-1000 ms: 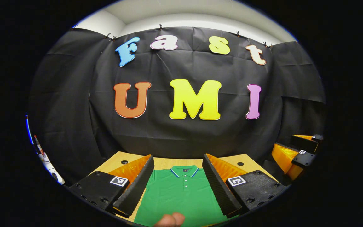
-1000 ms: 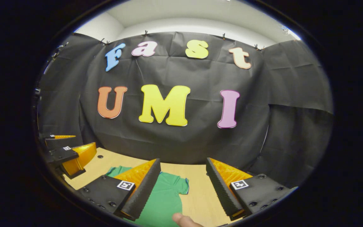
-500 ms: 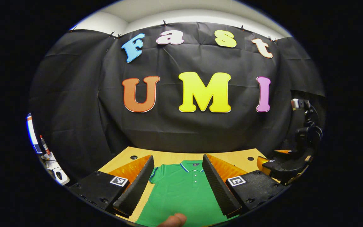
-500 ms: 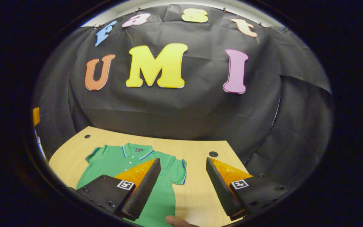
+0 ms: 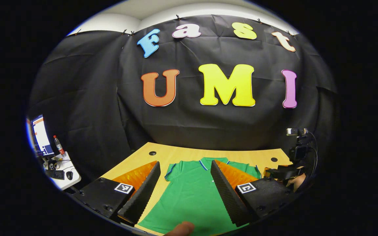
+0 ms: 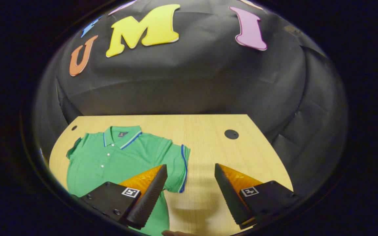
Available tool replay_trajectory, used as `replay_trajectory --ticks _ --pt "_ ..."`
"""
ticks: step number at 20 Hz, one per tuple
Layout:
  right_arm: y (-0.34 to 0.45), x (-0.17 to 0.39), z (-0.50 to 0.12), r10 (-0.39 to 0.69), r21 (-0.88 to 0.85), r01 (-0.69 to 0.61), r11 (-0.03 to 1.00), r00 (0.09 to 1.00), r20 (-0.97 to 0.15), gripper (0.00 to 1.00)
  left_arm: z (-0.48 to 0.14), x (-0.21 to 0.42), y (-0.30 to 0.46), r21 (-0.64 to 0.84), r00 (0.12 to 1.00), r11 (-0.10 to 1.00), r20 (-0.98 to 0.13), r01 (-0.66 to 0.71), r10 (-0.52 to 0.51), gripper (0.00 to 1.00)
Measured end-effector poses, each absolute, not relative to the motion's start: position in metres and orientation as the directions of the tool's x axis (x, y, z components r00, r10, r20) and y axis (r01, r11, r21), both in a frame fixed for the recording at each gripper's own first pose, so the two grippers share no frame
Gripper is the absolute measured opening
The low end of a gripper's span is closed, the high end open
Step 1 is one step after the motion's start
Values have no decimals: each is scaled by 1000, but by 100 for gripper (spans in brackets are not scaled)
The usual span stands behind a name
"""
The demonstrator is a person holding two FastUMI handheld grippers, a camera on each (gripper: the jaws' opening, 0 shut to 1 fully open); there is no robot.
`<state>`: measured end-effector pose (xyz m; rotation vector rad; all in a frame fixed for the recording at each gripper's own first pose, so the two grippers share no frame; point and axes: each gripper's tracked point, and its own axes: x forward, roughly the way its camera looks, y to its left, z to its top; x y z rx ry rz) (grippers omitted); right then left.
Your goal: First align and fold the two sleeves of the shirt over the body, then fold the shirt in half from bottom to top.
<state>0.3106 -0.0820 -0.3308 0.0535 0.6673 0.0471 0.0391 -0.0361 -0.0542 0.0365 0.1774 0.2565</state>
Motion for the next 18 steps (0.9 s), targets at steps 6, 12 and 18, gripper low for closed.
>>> replay_trajectory --ticks 6,12,18 --pt "-78 328 -385 99 77 -63 995 700 -707 92 -58 32 -39 61 939 958 -187 -281 287 99" --pt "-67 349 -392 108 117 -34 993 694 -712 65 -102 26 -16 34 913 951 -272 -308 306 99" --pt "-65 355 -401 62 105 22 994 683 -728 29 -136 18 21 52 889 946 -328 -320 319 100"
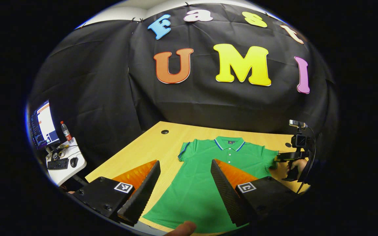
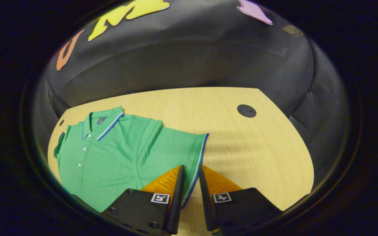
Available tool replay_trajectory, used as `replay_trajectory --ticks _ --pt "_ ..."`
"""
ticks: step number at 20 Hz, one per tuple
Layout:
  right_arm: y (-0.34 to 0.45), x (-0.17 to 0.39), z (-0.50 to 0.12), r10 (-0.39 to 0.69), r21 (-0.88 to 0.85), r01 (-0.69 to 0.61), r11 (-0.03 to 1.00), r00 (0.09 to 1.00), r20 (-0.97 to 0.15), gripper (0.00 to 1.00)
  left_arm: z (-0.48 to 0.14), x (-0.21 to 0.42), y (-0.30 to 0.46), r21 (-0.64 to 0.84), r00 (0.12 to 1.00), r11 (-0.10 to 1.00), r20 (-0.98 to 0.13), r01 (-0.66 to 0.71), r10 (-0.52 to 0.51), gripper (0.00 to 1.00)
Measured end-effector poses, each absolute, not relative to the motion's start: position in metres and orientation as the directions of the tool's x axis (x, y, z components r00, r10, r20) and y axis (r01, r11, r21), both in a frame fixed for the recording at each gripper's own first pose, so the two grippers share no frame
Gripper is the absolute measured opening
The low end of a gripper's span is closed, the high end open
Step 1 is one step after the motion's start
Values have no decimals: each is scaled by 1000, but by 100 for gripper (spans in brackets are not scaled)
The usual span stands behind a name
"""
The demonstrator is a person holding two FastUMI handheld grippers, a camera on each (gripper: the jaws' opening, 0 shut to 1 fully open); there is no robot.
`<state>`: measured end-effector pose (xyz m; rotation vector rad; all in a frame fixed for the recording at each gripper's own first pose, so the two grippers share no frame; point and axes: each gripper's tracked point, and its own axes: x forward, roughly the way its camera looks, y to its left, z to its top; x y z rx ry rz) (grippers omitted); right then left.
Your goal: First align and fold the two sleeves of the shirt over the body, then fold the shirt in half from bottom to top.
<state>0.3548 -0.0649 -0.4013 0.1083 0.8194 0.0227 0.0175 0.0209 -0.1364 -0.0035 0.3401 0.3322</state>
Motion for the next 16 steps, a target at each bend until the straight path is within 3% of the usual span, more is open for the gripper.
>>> replay_trajectory --ticks 1,2,3,4,6,7,10,13,16 --pt "-65 356 -401 58 99 20 995 685 -726 33 -139 16 26 53 887 946 -332 -321 320 99" --pt "-65 357 -401 55 97 24 995 685 -726 29 -140 16 31 55 886 945 -334 -322 321 99" --pt "-64 358 -401 54 101 28 995 684 -727 33 -141 17 35 56 886 945 -335 -321 321 100" --pt "-64 357 -402 54 104 33 994 683 -728 29 -142 17 39 55 885 946 -340 -320 319 100" --pt "-63 357 -402 56 122 50 991 679 -732 33 -146 18 45 50 883 947 -348 -318 315 100" --pt "-63 357 -401 59 130 56 990 676 -735 29 -147 19 46 48 882 947 -352 -317 313 100" --pt "-62 356 -404 60 107 30 994 666 -744 33 -148 21 47 37 886 951 -352 -308 301 99" --pt "-60 360 -404 33 55 12 998 666 -746 14 -149 23 47 32 890 953 -349 -301 293 99" --pt "-58 363 -403 27 72 41 997 665 -746 5 -150 23 51 28 891 953 -349 -301 292 99"
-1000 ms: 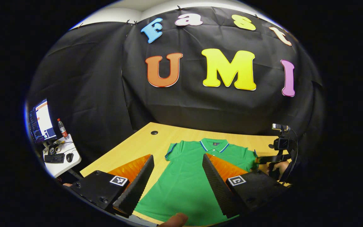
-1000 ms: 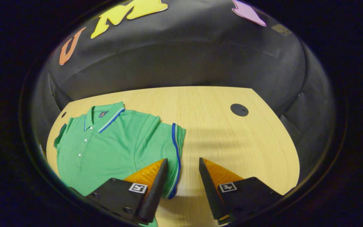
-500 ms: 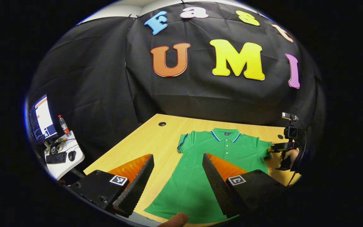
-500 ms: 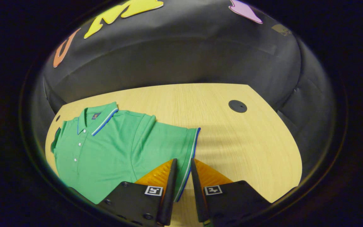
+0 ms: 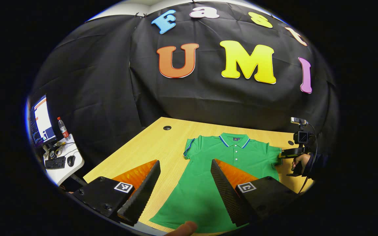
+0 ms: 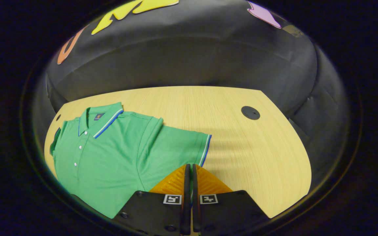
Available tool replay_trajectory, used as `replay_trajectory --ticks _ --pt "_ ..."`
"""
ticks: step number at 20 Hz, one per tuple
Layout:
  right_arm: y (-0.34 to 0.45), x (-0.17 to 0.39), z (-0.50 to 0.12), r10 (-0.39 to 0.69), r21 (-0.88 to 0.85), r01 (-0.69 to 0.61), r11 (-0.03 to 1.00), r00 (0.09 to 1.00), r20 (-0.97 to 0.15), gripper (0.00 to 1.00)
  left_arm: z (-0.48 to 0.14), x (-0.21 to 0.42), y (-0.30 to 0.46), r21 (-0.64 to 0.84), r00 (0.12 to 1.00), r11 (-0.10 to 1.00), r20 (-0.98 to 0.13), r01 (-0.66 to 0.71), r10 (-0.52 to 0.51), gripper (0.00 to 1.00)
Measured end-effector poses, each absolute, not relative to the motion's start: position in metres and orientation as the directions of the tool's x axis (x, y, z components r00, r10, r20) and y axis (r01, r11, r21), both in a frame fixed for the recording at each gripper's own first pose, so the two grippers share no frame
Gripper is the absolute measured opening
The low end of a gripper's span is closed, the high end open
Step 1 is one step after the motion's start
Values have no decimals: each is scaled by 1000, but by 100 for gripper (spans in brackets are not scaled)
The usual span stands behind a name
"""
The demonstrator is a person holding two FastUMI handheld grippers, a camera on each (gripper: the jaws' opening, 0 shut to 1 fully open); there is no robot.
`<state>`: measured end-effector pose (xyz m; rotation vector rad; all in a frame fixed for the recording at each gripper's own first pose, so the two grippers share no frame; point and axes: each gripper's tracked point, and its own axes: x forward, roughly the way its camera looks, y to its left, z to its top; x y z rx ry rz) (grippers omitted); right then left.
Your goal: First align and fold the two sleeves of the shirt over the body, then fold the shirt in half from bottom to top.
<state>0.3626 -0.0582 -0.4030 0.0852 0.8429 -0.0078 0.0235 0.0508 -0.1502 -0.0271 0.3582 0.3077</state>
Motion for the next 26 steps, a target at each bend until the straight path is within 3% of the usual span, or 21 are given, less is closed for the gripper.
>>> replay_trajectory --ticks 7,16,26 --pt "-52 363 -395 34 92 50 994 674 -738 2 -149 26 62 26 893 953 -340 -303 293 99" --pt "-28 362 -342 59 113 25 993 731 -680 2 -144 33 71 9 912 964 -322 -267 255 99" --pt "66 347 -303 129 110 -75 991 752 -647 2 -145 26 106 -16 929 973 -303 -230 215 99"
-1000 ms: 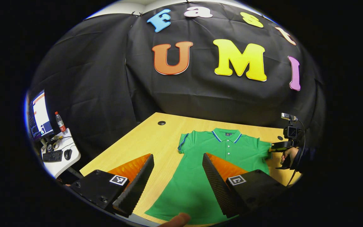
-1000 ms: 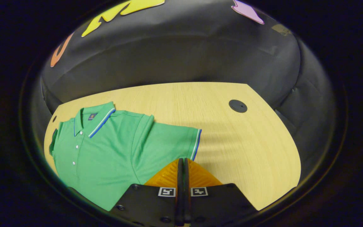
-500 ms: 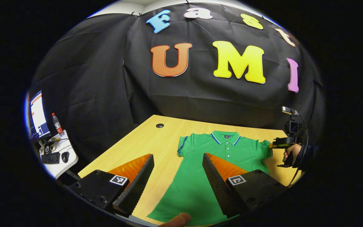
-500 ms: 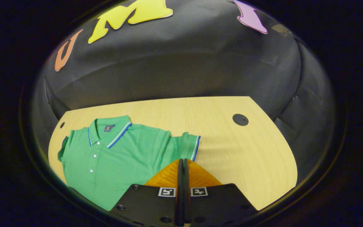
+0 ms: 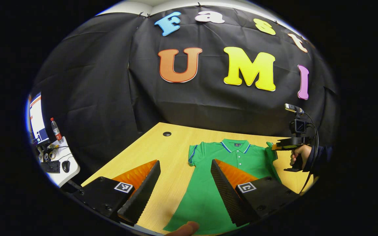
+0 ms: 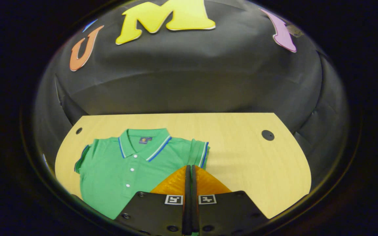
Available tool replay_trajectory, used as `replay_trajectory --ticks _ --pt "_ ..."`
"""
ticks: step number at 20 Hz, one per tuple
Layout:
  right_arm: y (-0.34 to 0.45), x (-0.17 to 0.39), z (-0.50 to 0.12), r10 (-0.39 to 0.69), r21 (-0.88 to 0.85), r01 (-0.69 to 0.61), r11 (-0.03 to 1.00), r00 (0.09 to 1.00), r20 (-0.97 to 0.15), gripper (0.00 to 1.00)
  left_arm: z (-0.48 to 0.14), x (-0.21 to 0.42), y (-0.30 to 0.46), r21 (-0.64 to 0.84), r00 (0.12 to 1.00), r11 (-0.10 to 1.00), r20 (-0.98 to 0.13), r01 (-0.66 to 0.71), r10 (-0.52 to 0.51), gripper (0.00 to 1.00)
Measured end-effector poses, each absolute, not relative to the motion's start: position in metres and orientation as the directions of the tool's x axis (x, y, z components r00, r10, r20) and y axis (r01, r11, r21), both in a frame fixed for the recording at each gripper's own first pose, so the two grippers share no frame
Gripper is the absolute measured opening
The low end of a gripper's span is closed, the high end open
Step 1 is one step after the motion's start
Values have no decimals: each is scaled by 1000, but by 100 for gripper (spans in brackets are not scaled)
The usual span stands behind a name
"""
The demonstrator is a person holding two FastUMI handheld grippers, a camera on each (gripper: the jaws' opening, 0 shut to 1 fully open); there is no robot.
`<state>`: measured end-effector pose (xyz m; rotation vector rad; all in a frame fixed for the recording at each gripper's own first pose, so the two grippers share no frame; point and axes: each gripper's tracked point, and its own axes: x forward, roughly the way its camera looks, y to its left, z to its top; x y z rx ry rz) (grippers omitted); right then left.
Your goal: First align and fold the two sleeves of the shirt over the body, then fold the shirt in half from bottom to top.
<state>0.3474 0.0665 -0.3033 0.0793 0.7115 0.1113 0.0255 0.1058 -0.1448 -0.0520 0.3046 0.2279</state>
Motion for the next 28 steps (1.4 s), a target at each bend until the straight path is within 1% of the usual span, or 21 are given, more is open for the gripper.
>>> replay_trajectory --ticks 1,2,3,11,15,16,17,18,19,20,21,22,23,24,25,26,27,28 --pt "78 345 -305 136 106 -88 990 749 -648 2 -147 24 111 -20 928 974 -307 -228 211 99" --pt "90 343 -307 142 103 -99 990 745 -652 0 -149 23 116 -23 927 974 -310 -227 209 99" --pt "101 340 -310 148 101 -108 989 739 -658 2 -151 21 121 -25 927 974 -312 -226 207 99" --pt "178 315 -340 196 94 -183 979 690 -697 2 -156 12 157 -15 932 977 -304 -213 198 100" --pt "192 310 -343 192 75 -196 978 696 -692 2 -161 8 170 -13 929 977 -311 -215 200 99" --pt "190 310 -342 186 69 -191 979 700 -690 0 -161 8 172 -15 929 976 -312 -215 200 99" --pt "193 309 -342 192 75 -194 978 700 -688 0 -162 8 175 -18 928 976 -314 -216 200 99" --pt "191 309 -342 180 63 -190 980 699 -692 2 -164 7 176 -20 928 976 -316 -217 199 100" --pt "190 308 -343 174 57 -188 981 698 -695 3 -165 7 177 -21 927 976 -318 -217 199 99" --pt "192 307 -341 182 67 -189 980 697 -693 0 -166 8 178 -22 928 977 -317 -214 196 100" --pt "190 306 -338 180 71 -182 981 702 -689 9 -165 9 178 -20 929 977 -316 -211 194 99" --pt "191 305 -332 193 87 -183 979 710 -677 6 -166 12 178 -19 930 978 -314 -206 190 99" --pt "191 304 -327 200 99 -181 978 715 -670 16 -166 13 177 -18 932 980 -311 -199 183 99" --pt "188 301 -324 202 106 -178 978 715 -669 17 -166 14 176 -17 934 981 -310 -193 178 99" --pt "185 299 -322 196 104 -171 980 713 -674 26 -167 18 175 -18 935 983 -310 -185 170 99" --pt "182 294 -318 197 110 -168 980 709 -677 33 -168 23 171 -21 937 984 -309 -179 163 99" --pt "180 290 -315 202 115 -169 979 708 -677 30 -168 27 169 -26 938 985 -310 -172 155 99" --pt "174 286 -308 198 114 -165 980 710 -675 39 -169 33 168 -32 938 986 -314 -166 148 99"
